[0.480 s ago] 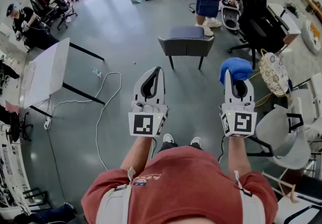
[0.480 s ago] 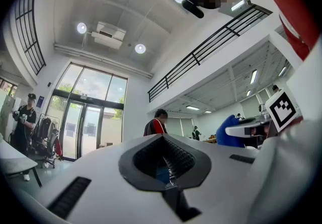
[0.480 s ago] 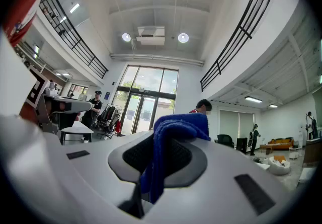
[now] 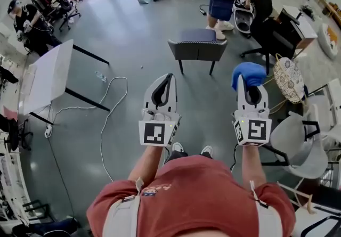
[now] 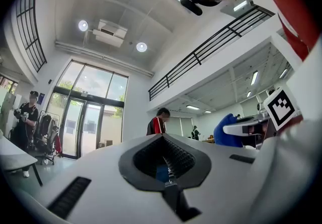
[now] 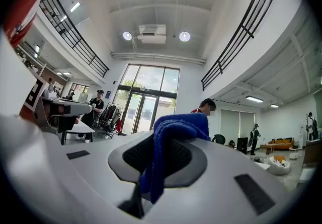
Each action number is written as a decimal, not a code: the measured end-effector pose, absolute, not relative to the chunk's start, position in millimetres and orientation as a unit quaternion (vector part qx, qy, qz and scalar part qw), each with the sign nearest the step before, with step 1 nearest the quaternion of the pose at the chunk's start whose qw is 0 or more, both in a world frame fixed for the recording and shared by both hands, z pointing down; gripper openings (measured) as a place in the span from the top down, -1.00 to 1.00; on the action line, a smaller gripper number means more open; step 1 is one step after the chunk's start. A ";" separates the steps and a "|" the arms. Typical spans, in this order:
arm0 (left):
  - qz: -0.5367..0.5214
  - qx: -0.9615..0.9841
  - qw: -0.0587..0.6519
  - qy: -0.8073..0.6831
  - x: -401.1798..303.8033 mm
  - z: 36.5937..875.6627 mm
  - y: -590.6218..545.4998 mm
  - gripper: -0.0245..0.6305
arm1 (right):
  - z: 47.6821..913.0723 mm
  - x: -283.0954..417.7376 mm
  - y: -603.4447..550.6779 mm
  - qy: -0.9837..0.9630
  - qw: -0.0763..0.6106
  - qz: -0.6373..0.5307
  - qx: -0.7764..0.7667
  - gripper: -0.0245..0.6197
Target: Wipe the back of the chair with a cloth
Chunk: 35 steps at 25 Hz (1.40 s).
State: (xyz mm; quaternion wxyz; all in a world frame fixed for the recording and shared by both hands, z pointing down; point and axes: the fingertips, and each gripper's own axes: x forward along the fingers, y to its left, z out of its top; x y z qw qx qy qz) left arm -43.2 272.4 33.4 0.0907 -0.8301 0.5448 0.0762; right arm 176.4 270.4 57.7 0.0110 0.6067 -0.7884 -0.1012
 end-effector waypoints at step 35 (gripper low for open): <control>0.070 -0.841 0.081 0.530 -103.7 69.8 167.7 0.88 | 102.0 120.1 180.5 -0.764 -0.003 -0.070 0.641 0.73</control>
